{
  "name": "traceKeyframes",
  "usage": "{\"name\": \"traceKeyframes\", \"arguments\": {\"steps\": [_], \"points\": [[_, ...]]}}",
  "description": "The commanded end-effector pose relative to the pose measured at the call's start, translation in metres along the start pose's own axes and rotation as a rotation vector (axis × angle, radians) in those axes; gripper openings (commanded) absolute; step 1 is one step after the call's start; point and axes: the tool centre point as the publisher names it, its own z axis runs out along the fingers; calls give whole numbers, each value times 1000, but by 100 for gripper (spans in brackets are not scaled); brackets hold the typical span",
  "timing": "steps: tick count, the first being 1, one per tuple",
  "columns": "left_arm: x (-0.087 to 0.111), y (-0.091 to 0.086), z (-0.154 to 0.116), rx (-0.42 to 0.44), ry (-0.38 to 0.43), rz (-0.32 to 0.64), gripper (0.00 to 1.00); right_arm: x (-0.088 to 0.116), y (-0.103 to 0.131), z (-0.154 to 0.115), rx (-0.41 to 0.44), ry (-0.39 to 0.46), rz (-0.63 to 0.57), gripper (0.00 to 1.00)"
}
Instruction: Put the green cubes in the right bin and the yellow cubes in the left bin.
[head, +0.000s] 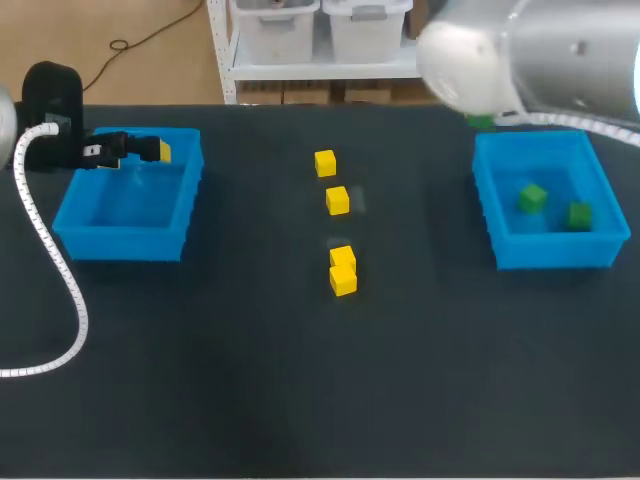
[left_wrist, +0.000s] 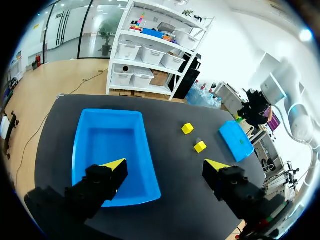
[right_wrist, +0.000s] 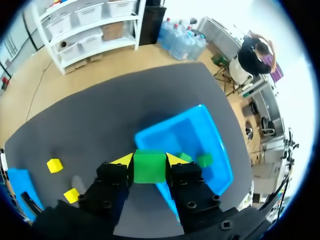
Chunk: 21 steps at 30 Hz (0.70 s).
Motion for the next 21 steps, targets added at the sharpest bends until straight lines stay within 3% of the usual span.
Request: {"name": "traceKeyframes", "arguments": {"steps": [1,7,16,17,18,19,21], "points": [[1,1,0,6,-6,1,100,11,-48,13,-99,-304,30,0],[1,1,0,6,-6,1,100,18,-64,34,-126,-274,73,0],[1,1,0,6,-6,1,100,16,-63,45,-188,-293,92,0],[1,1,0,6,-6,1,100,15,-62,46,-191,-297,92,13],[1,1,0,6,-6,1,100,14,-60,47,-201,-295,94,49],[1,1,0,6,-6,1,100,13,-58,47,-212,-298,94,100],[1,1,0,6,-6,1,100,11,-54,47,-229,-312,86,100]]}}
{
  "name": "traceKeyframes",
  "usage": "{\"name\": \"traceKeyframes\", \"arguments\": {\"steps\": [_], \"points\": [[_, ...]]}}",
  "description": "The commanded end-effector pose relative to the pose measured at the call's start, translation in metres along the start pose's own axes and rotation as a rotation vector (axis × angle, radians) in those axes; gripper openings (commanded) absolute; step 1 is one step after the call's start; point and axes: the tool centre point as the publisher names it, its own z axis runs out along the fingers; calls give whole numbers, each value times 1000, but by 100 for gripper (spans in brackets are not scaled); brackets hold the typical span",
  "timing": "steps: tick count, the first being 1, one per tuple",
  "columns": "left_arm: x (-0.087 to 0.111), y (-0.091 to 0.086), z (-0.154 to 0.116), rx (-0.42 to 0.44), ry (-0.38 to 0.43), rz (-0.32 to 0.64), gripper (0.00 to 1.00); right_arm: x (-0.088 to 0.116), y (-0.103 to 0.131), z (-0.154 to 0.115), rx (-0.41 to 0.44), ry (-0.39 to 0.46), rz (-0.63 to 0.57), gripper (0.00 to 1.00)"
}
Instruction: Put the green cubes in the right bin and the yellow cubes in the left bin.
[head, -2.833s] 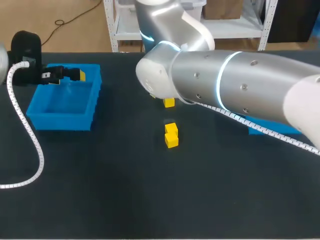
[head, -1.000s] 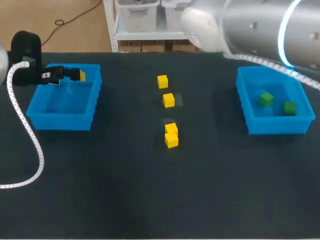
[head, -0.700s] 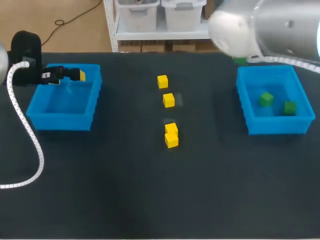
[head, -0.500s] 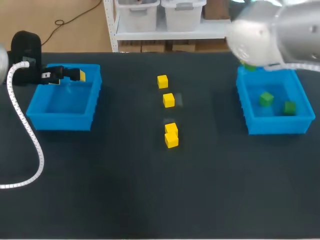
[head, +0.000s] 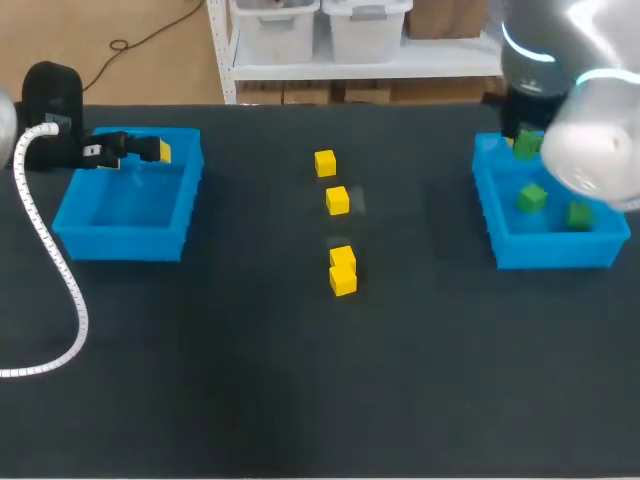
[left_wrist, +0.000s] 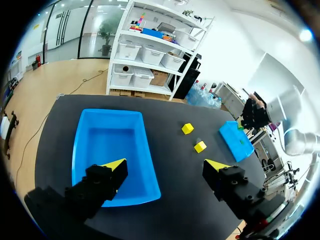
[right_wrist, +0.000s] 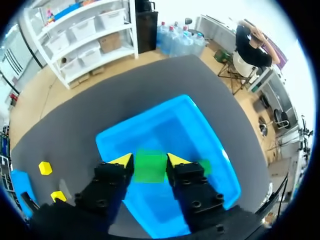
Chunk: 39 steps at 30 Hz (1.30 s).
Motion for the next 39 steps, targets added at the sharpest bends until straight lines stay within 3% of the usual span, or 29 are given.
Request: {"name": "traceKeyframes", "arguments": {"steps": [1,39], "points": [[1,1,0,6,-6,1,100,1,1,3,-103,-212,-9,100],[1,1,0,6,-6,1,100,-1,7,1,-109,-224,-5,100]]}}
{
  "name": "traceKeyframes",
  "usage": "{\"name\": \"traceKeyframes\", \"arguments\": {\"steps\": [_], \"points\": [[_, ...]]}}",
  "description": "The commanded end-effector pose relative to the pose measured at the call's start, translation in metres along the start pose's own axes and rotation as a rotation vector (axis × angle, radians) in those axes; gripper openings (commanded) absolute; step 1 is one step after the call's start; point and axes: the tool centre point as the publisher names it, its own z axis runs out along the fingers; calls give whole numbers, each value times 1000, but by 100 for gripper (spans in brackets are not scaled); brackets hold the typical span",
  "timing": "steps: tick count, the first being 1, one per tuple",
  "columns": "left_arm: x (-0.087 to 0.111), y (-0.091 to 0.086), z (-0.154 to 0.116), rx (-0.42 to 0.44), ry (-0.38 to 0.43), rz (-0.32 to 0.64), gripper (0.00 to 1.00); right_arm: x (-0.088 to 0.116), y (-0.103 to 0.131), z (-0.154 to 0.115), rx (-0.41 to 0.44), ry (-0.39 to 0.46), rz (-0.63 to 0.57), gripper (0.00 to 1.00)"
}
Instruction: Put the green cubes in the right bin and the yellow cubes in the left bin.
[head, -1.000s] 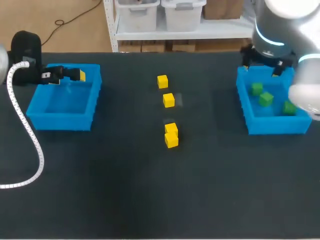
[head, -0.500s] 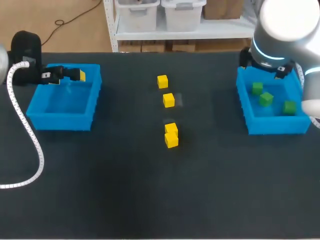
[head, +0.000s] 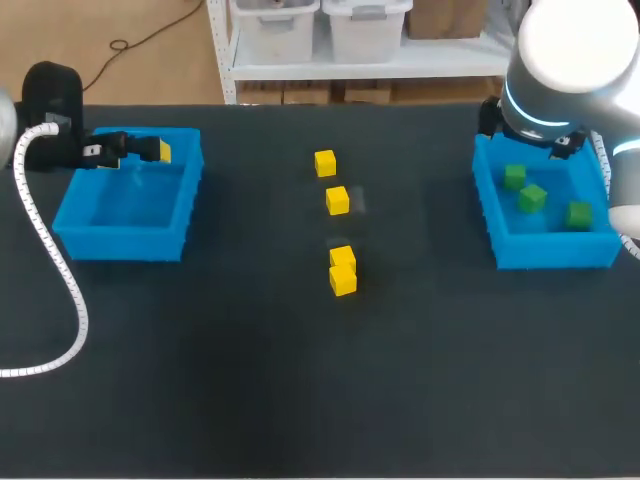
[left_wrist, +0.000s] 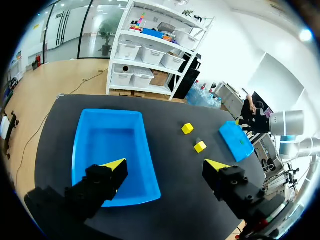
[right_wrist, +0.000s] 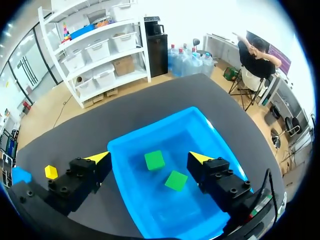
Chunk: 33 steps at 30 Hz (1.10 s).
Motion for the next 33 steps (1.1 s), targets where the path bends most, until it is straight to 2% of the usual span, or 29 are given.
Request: {"name": "traceKeyframes", "arguments": {"steps": [1,5,10,13,19,22,33], "points": [[1,1,0,6,-6,1,100,1,-1,0,-1,-5,1,100],[-6,-3,1,10,23,49,100,1,-1,0,-1,-5,1,100],[-35,-24,14,34,105,191,100,1,-1,0,-1,-5,1,100],[-56,-40,29,29,185,309,100,1,-1,0,-1,-5,1,100],[-87,-71,71,92,289,468,100,1,-1,0,-1,-5,1,100],[-93,-82,96,133,336,520,100,1,-1,0,-1,-5,1,100],[-93,-97,174,130,529,596,100,1,-1,0,-1,-5,1,100]]}}
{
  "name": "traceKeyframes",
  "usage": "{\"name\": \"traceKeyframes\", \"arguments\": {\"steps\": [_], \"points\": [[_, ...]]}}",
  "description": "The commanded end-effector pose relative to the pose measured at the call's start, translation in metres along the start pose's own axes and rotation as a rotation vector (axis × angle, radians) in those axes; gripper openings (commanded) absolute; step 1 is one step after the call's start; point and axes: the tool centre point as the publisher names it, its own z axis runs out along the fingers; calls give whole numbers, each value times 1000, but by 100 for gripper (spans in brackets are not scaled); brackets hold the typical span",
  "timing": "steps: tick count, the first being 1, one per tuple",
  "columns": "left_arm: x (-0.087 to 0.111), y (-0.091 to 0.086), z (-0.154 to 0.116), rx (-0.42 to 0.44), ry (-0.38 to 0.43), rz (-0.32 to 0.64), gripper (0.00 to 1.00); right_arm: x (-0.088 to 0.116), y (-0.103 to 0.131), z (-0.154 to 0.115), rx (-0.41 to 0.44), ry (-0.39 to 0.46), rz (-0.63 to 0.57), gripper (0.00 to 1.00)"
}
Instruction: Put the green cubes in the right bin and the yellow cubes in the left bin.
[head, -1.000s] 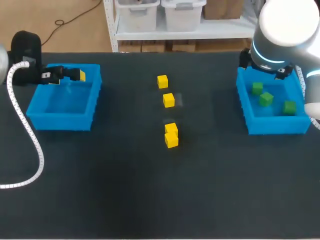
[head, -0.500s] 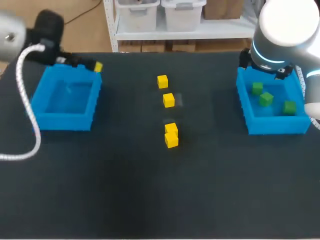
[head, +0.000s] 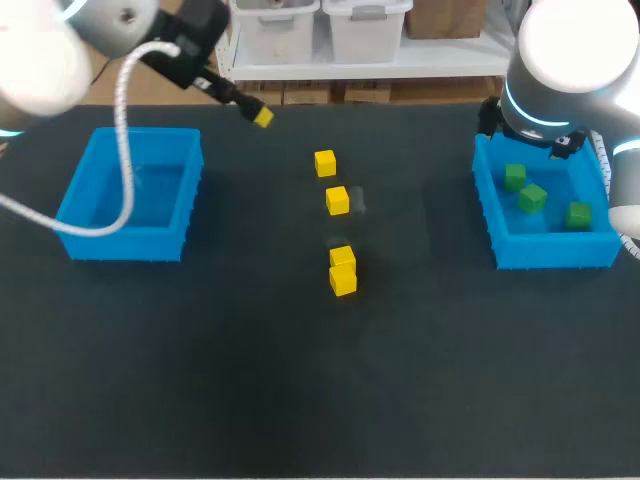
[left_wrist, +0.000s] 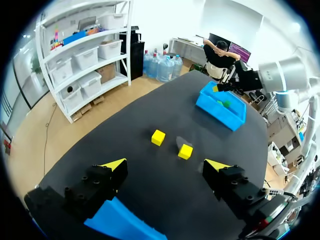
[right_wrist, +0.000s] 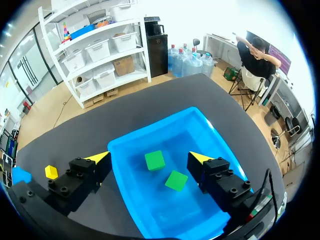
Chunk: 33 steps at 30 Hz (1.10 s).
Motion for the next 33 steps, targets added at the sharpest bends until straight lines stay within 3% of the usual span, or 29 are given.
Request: {"name": "traceKeyframes", "arguments": {"steps": [1,14,21,33], "points": [[-37,7,54,27,254,19,100,1,-1,0,-1,-5,1,100],[-58,-46,87,86,381,151,100,1,-1,0,-1,-5,1,100],[-41,-62,91,73,446,187,100,1,-1,0,-1,-5,1,100],[-13,-69,112,36,525,203,100,1,-1,0,-1,-5,1,100]]}}
